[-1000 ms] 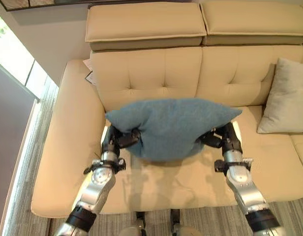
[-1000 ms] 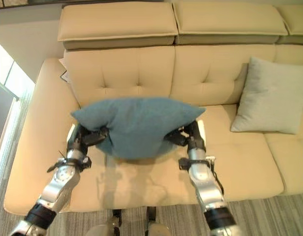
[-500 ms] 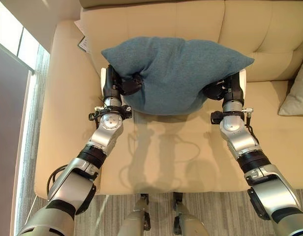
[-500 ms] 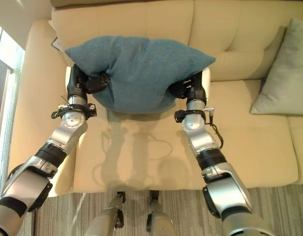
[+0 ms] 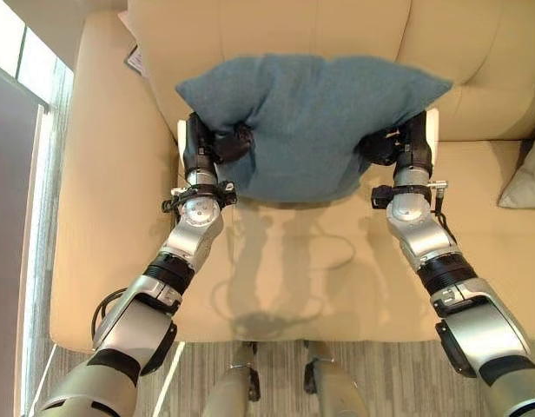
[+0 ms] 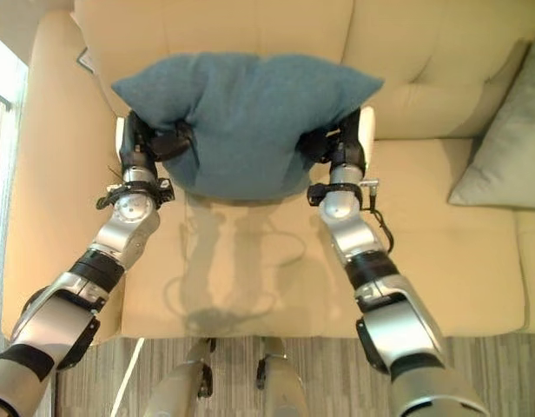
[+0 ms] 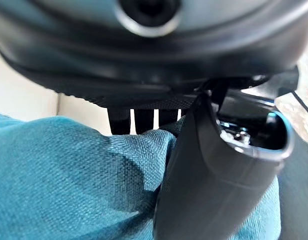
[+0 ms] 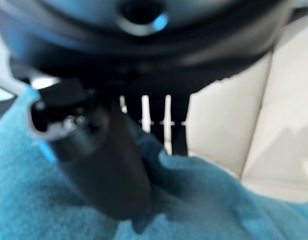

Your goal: Pick up all the scattered cushions and arrange them neatly on the sofa.

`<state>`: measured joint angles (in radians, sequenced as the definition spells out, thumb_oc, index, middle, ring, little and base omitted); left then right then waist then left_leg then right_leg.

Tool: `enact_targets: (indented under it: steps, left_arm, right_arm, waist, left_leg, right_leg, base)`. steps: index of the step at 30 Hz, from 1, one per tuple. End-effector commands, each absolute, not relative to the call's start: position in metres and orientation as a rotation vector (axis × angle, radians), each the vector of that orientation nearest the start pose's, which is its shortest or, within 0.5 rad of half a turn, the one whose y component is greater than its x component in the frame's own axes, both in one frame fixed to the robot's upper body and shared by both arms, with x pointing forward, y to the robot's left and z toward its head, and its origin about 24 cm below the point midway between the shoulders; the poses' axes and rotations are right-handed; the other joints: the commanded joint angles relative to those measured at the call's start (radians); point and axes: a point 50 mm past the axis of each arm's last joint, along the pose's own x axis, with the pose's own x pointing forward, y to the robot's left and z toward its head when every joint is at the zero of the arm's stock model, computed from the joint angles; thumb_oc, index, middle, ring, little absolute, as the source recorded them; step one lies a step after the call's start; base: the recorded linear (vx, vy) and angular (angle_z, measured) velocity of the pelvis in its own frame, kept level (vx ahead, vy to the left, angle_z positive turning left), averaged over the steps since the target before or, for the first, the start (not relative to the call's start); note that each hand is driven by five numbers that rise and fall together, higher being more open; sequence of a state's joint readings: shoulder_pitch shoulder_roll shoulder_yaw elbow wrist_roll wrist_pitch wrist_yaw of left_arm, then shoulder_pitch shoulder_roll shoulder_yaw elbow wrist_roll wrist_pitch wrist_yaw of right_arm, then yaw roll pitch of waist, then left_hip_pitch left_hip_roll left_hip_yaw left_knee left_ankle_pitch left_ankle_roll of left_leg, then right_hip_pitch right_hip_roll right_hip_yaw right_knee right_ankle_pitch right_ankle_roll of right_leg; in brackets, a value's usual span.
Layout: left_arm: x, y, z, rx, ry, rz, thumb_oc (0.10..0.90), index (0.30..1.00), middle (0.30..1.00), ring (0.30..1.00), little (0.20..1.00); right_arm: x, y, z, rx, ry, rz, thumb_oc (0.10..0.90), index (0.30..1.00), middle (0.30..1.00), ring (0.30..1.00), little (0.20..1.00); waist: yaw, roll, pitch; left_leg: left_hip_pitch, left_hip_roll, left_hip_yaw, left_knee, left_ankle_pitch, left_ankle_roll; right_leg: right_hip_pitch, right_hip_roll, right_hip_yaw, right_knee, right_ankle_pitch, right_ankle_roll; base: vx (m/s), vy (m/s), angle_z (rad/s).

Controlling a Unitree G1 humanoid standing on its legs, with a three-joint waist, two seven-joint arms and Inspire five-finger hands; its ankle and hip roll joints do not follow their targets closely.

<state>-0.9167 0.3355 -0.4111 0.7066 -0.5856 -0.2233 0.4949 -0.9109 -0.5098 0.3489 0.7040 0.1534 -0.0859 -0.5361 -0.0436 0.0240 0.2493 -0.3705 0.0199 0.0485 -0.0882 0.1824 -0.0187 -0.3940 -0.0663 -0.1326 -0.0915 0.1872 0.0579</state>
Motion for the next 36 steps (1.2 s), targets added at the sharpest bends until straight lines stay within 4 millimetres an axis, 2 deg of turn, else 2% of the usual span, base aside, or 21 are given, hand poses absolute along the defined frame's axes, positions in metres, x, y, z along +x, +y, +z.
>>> enact_targets:
  steps: [1, 7, 8, 10, 12, 14, 15, 17, 19, 20, 21, 24, 25, 26, 27, 28, 29, 31, 32, 33, 36]
  left_arm:
    - [0.391, 0.079, 0.251, -0.088, -0.561, 0.005, 0.800, 0.900, 0.900, 0.900, 0.900]
    - [0.401, 0.118, 0.245, 0.005, -0.517, 0.124, 0.800, 0.900, 0.900, 0.900, 0.900]
    - [0.401, 0.118, 0.246, 0.005, -0.518, 0.124, 0.800, 0.900, 0.900, 0.900, 0.900]
    - [0.402, 0.146, 0.244, 0.037, -0.511, 0.190, 0.800, 0.900, 0.900, 0.900, 0.900]
    - [0.401, 0.158, 0.242, 0.045, -0.507, 0.212, 0.800, 0.900, 0.900, 0.900, 0.900]
    - [0.391, 0.190, 0.225, 0.019, -0.492, 0.276, 0.800, 0.900, 0.900, 0.900, 0.900]
    - [0.387, 0.198, 0.219, -0.002, -0.487, 0.288, 0.800, 0.900, 0.900, 0.900, 0.900]
    - [0.374, 0.215, 0.196, -0.025, -0.459, 0.313, 0.800, 0.900, 0.900, 0.900, 0.900]
    - [0.366, 0.221, 0.184, -0.032, -0.442, 0.321, 0.800, 0.900, 0.900, 0.900, 0.900]
    - [0.349, 0.232, 0.159, -0.039, -0.405, 0.325, 0.800, 0.900, 0.900, 0.900, 0.900]
    - [0.348, 0.232, 0.157, -0.037, -0.400, 0.323, 0.800, 0.900, 0.900, 0.900, 0.900]
    - [0.319, 0.243, 0.115, -0.024, -0.304, 0.320, 0.800, 0.900, 0.900, 0.900, 0.900]
    - [0.296, 0.249, 0.080, -0.024, -0.196, 0.333, 0.800, 0.900, 0.900, 0.900, 0.900]
    - [0.286, 0.251, 0.064, -0.062, -0.142, 0.346, 0.800, 0.900, 0.900, 0.900, 0.900]
    - [0.278, 0.251, 0.050, -0.114, -0.099, 0.365, 0.800, 0.900, 0.900, 0.900, 0.900]
    - [0.277, 0.251, 0.049, -0.114, -0.096, 0.364, 0.800, 0.900, 0.900, 0.900, 0.900]
    - [0.258, 0.252, 0.022, -0.157, 0.001, 0.392, 0.800, 0.900, 0.900, 0.900, 0.900]
    - [0.240, 0.252, -0.003, -0.184, 0.107, 0.410, 0.800, 0.900, 0.900, 0.900, 0.900]
    - [0.239, 0.252, -0.004, -0.183, 0.108, 0.409, 0.800, 0.900, 0.900, 0.900, 0.900]
    - [0.219, 0.253, -0.029, -0.171, 0.228, 0.419, 0.800, 0.900, 0.900, 0.900, 0.900]
    - [0.189, 0.254, -0.064, -0.154, 0.403, 0.425, 0.800, 0.900, 0.900, 0.900, 0.900]
  right_arm:
    - [0.392, -0.177, 0.275, -0.487, -0.670, -0.432, 0.800, 0.900, 0.900, 0.900, 0.900]
    - [0.397, -0.224, 0.274, -0.649, -0.533, -0.554, 0.800, 0.900, 0.900, 0.900, 0.900]
    - [0.397, -0.224, 0.274, -0.649, -0.534, -0.554, 0.800, 0.900, 0.900, 0.900, 0.900]
    - [0.392, -0.246, 0.275, -0.651, -0.501, -0.594, 0.800, 0.900, 0.900, 0.900, 0.900]
    - [0.389, -0.255, 0.272, -0.655, -0.488, -0.602, 0.800, 0.900, 0.900, 0.900, 0.900]
    - [0.373, -0.277, 0.256, -0.662, -0.475, -0.611, 0.800, 0.900, 0.900, 0.900, 0.900]
    - [0.368, -0.283, 0.251, -0.662, -0.475, -0.614, 0.800, 0.900, 0.900, 0.900, 0.900]
    - [0.352, -0.296, 0.225, -0.678, -0.438, -0.602, 0.800, 0.900, 0.900, 0.900, 0.900]
    - [0.343, -0.301, 0.213, -0.673, -0.420, -0.595, 0.800, 0.900, 0.900, 0.900, 0.900]
    - [0.327, -0.304, 0.183, -0.671, -0.368, -0.545, 0.800, 0.900, 0.900, 0.900, 0.900]
    - [0.325, -0.305, 0.181, -0.673, -0.362, -0.544, 0.800, 0.900, 0.900, 0.900, 0.900]
    - [0.301, -0.311, 0.139, -0.669, -0.253, -0.490, 0.800, 0.900, 0.900, 0.900, 0.900]
    - [0.281, -0.315, 0.108, -0.653, -0.157, -0.459, 0.800, 0.900, 0.900, 0.900, 0.900]
    - [0.272, -0.317, 0.096, -0.664, -0.112, -0.448, 0.800, 0.900, 0.900, 0.900, 0.900]
    - [0.264, -0.316, 0.081, -0.656, -0.064, -0.438, 0.800, 0.900, 0.900, 0.900, 0.900]
    - [0.263, -0.316, 0.080, -0.657, -0.061, -0.437, 0.800, 0.900, 0.900, 0.900, 0.900]
    - [0.246, -0.314, 0.053, -0.625, 0.039, -0.432, 0.800, 0.900, 0.900, 0.900, 0.900]
    - [0.228, -0.311, 0.027, -0.583, 0.130, -0.419, 0.800, 0.900, 0.900, 0.900, 0.900]
    - [0.228, -0.310, 0.027, -0.583, 0.131, -0.419, 0.800, 0.900, 0.900, 0.900, 0.900]
    - [0.211, -0.306, 0.003, -0.527, 0.219, -0.418, 0.800, 0.900, 0.900, 0.900, 0.900]
    - [0.192, -0.298, -0.026, -0.466, 0.335, -0.397, 0.800, 0.900, 0.900, 0.900, 0.900]
  waist:
    - [0.002, 0.004, -0.077]
    - [0.003, 0.000, -0.071]
    - [0.002, 0.000, -0.071]
    - [0.000, -0.002, -0.074]
    - [-0.001, -0.002, -0.076]
    - [-0.001, -0.004, -0.087]
    - [-0.003, -0.003, -0.088]
    - [-0.002, -0.007, -0.100]
    - [-0.002, -0.008, -0.107]
    - [-0.003, -0.008, -0.114]
    - [-0.002, -0.009, -0.118]
    - [0.002, -0.011, -0.129]
    - [0.005, -0.015, -0.139]
    - [0.007, -0.016, -0.142]
    - [0.008, -0.017, -0.145]
    - [0.008, -0.017, -0.145]
    - [0.008, -0.018, -0.147]
    - [0.007, -0.018, -0.151]
    - [0.006, -0.019, -0.150]
    - [0.006, -0.018, -0.153]
    - [0.009, -0.018, -0.163]
  left_leg:
    - [-0.008, 0.011, 0.020, 0.001, -0.062, -0.097]
    - [0.013, 0.012, 0.020, 0.001, -0.070, -0.098]
    - [0.010, 0.012, 0.019, 0.001, -0.066, -0.098]
    - [0.013, 0.012, 0.021, 0.001, -0.067, -0.097]
    - [0.015, 0.014, 0.021, 0.001, -0.068, -0.097]
    - [0.027, 0.015, 0.023, 0.001, -0.074, -0.094]
    - [0.030, 0.016, 0.025, 0.001, -0.076, -0.093]
    - [0.044, 0.017, 0.026, 0.001, -0.081, -0.091]
    - [0.052, 0.018, 0.027, 0.001, -0.084, -0.089]
    - [0.068, 0.020, 0.028, 0.001, -0.089, -0.085]
    - [0.070, 0.020, 0.028, 0.001, -0.090, -0.086]
    - [0.100, 0.021, 0.031, 0.001, -0.098, -0.081]
    - [0.128, 0.023, 0.032, 0.001, -0.107, -0.079]
    - [0.142, 0.022, 0.030, 0.001, -0.110, -0.078]
    - [0.154, 0.024, 0.029, 0.001, -0.111, -0.078]
    - [0.158, 0.024, 0.028, 0.001, -0.111, -0.078]
    - [0.179, 0.025, 0.025, 0.001, -0.114, -0.077]
    - [0.202, 0.025, 0.022, 0.001, -0.116, -0.077]
    - [0.205, 0.025, 0.021, 0.001, -0.116, -0.077]
    - [0.225, 0.024, 0.021, 0.001, -0.118, -0.074]
    - [0.256, 0.025, 0.024, 0.001, -0.122, -0.071]
  right_leg:
    - [0.046, 0.000, 0.001, 0.004, -0.115, 0.101]
    - [0.064, 0.000, -0.002, 0.004, -0.119, 0.103]
    - [0.061, 0.000, -0.002, 0.004, -0.115, 0.103]
    - [0.062, 0.001, -0.002, 0.004, -0.115, 0.103]
    - [0.064, 0.000, -0.003, 0.004, -0.115, 0.104]
    - [0.074, 0.000, -0.004, 0.004, -0.119, 0.103]
    - [0.078, -0.001, -0.006, 0.004, -0.122, 0.103]
    - [0.089, -0.001, -0.008, 0.004, -0.126, 0.101]
    - [0.097, -0.001, -0.010, 0.004, -0.130, 0.099]
    - [0.112, 0.000, -0.012, 0.004, -0.136, 0.098]
    - [0.114, -0.001, -0.012, 0.004, -0.137, 0.098]
    - [0.148, -0.001, -0.017, 0.004, -0.149, 0.095]
    - [0.179, -0.002, -0.020, 0.004, -0.162, 0.093]
    - [0.195, -0.001, -0.023, 0.004, -0.167, 0.091]
    - [0.210, -0.001, -0.025, 0.004, -0.173, 0.090]
    - [0.214, -0.001, -0.026, 0.004, -0.174, 0.090]
    - [0.238, 0.000, -0.030, 0.004, -0.182, 0.087]
    - [0.265, 0.003, -0.033, 0.004, -0.187, 0.084]
    - [0.267, 0.003, -0.034, 0.004, -0.188, 0.084]
    - [0.294, 0.005, -0.037, 0.004, -0.191, 0.080]
    - [0.330, 0.006, -0.042, 0.004, -0.199, 0.077]
  base:
    - [0.00, 0.000, 0.00]
    - [0.00, 0.000, 0.00]
    - [0.00, 0.000, 0.00]
    - [0.00, 0.000, 0.00]
    - [0.00, 0.000, 0.00]
    - [0.02, -0.011, -0.01]
    - [0.05, -0.024, -0.04]
    - [0.05, -0.020, -0.06]
    - [0.06, -0.015, -0.04]
    - [0.05, -0.013, -0.05]
    - [0.08, -0.015, -0.05]
    - [0.09, -0.023, -0.04]
    - [0.11, -0.040, -0.01]
    - [0.10, -0.045, 0.01]
    - [0.04, -0.025, 0.03]
    - [0.04, -0.049, 0.03]
    - [0.02, -0.045, 0.06]
    - [0.02, -0.048, 0.09]
    - [0.00, -0.054, 0.11]
    - [-0.02, -0.045, 0.08]
    - [0.00, -0.045, 0.04]
